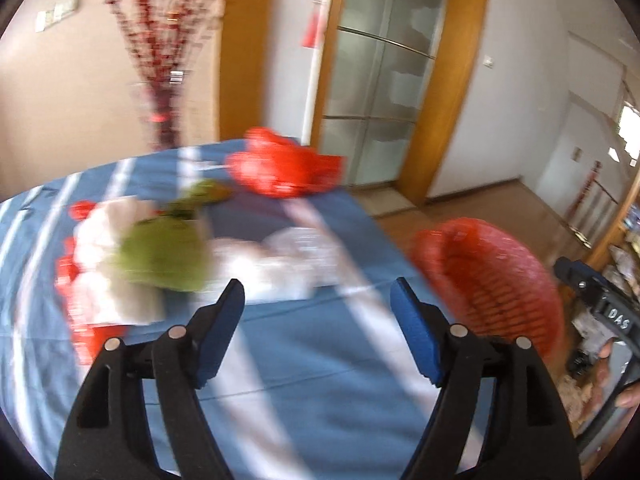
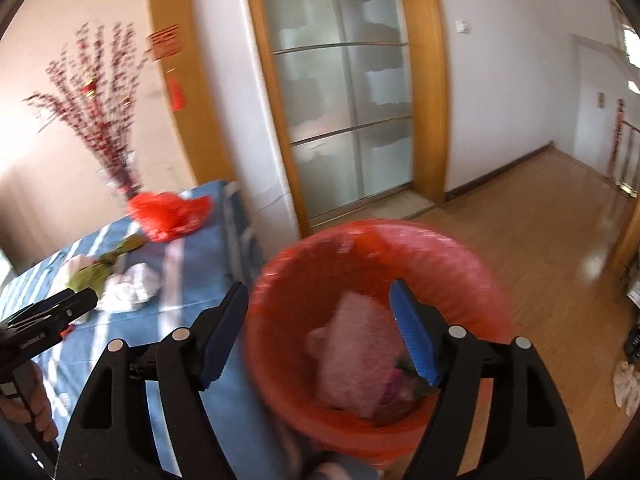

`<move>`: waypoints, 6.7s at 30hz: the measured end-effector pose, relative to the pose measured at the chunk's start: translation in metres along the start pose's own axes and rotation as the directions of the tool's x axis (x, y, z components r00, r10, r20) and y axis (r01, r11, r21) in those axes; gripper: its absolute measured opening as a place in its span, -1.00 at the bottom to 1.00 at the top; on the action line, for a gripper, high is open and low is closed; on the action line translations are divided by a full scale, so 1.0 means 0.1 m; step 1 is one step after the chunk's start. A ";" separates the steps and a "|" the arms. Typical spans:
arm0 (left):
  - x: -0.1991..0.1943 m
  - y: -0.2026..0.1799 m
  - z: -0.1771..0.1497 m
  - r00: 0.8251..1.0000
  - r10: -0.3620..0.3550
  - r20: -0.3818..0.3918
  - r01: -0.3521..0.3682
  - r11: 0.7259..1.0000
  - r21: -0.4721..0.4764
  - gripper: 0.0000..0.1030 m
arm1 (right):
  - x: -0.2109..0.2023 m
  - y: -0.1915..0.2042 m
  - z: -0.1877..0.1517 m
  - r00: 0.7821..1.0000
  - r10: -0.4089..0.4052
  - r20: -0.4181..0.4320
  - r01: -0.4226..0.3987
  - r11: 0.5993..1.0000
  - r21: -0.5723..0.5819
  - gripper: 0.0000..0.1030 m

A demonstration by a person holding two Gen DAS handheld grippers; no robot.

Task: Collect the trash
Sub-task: 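Move both open tools back over the trash on the table, then close the right tool on the clear plastic bag while the left tool grasps the white bag, then carry the clear bag and white bag in both tools over the basket, then open both tools to drop the clear and white bags into the basket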

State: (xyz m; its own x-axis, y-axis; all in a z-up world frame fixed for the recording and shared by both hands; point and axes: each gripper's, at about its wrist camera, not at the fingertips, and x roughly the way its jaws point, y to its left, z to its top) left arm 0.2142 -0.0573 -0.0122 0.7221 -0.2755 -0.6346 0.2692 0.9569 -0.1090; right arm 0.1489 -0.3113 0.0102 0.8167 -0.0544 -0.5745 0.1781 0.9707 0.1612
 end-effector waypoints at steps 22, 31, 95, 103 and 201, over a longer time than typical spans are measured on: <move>-0.50 1.78 -0.28 0.943 0.330 0.039 -0.319 0.932 -0.173 0.66 | 0.78 1.96 -0.10 0.971 0.188 -0.148 -0.221 0.941 -0.256 0.39; -0.45 1.87 -0.34 0.951 0.307 0.033 -0.296 0.937 -0.185 0.66 | 1.18 2.22 -0.14 0.973 0.115 -0.198 -0.172 0.939 -0.298 0.36; -0.44 0.92 0.13 0.998 0.027 0.056 -0.019 0.991 -0.134 -0.85 | 0.36 0.89 0.00 0.991 0.094 -0.100 -0.100 0.993 -0.057 -0.41; -0.54 0.49 0.15 0.996 -0.056 0.072 0.062 0.995 -0.077 -0.85 | 0.09 0.56 0.05 0.997 0.070 -0.037 -0.070 0.998 0.001 -0.41; 0.43 -1.18 -0.06 0.959 -0.263 -0.105 0.269 0.962 0.054 -0.20 | -0.08 -0.87 -0.05 0.988 -0.150 0.019 0.141 0.958 0.249 -0.10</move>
State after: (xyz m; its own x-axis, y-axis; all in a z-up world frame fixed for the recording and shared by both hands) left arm 0.2097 -0.1811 -0.0313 0.5554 -0.5060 -0.6600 0.4878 0.8409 -0.2342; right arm 0.1246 -0.3937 -0.0034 0.7908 -0.2041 -0.5771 0.4225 0.8642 0.2733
